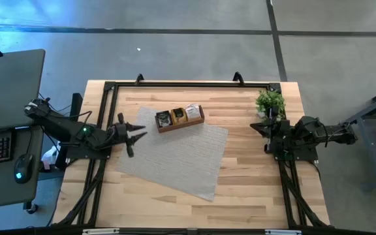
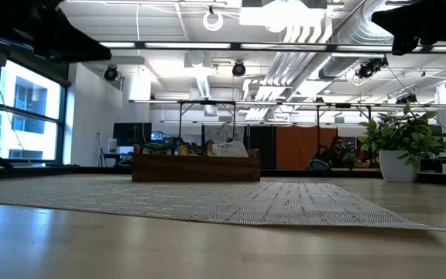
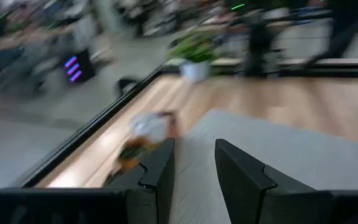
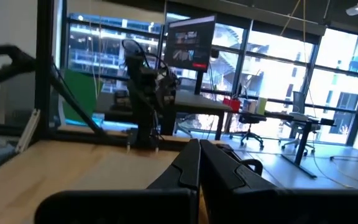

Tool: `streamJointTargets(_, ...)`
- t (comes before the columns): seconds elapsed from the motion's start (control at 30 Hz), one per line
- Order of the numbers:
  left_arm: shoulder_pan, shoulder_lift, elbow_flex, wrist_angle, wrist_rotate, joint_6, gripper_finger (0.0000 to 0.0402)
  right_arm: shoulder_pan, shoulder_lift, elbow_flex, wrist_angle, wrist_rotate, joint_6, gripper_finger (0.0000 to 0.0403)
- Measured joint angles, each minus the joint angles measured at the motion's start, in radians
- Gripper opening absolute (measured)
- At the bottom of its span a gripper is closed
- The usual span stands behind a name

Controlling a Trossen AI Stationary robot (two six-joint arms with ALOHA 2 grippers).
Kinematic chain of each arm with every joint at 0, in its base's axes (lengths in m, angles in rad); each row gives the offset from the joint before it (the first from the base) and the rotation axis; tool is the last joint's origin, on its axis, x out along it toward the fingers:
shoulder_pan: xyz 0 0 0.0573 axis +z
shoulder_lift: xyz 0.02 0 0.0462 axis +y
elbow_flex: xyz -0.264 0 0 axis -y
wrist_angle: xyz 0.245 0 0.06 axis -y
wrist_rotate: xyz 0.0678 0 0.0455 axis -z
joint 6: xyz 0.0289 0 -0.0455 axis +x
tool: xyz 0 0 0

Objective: Pick & Place Tea
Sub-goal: Return to Home Position

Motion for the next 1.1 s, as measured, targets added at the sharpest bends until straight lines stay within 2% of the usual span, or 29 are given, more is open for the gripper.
streamJointTargets(0.07,0.000,-0.003,-0.023,0.090,0.051,0.088,0.0112,0.000,0.001,0.000,-0.007,0.000,-0.016,0.0001)
streamJointTargets(0.17,0.007,-0.004,-0.046,0.141,0.053,0.121,0.0112,0.000,0.000,-0.001,-0.010,-0.007,-0.017,0.0001)
streamJointTargets(0.23,0.027,-0.005,-0.062,0.151,0.091,0.121,0.0112,0.000,0.000,-0.015,-0.004,-0.022,-0.015,0.0001)
streamJointTargets(0.3,0.059,-0.005,-0.084,0.185,0.163,0.122,0.0112,0.000,0.000,-0.040,-0.008,-0.035,-0.015,0.0001)
streamJointTargets(0.53,0.253,-0.005,-0.178,0.376,0.534,0.219,0.0112,0.000,0.000,-0.069,0.008,-0.037,-0.047,0.0001)
streamJointTargets(0.67,0.396,-0.026,-0.193,0.362,0.600,0.194,0.0112,0.000,0.000,-0.069,0.002,-0.041,-0.048,0.0001)
streamJointTargets(0.87,0.544,-0.115,-0.192,0.295,0.821,0.128,0.0112,0.000,-0.003,-0.069,-0.059,-0.014,-0.041,0.0001)
streamJointTargets(1.1,0.597,-0.337,-0.191,0.140,0.842,0.069,0.0112,0.000,-0.027,-0.069,-0.112,0.007,-0.003,0.0001)
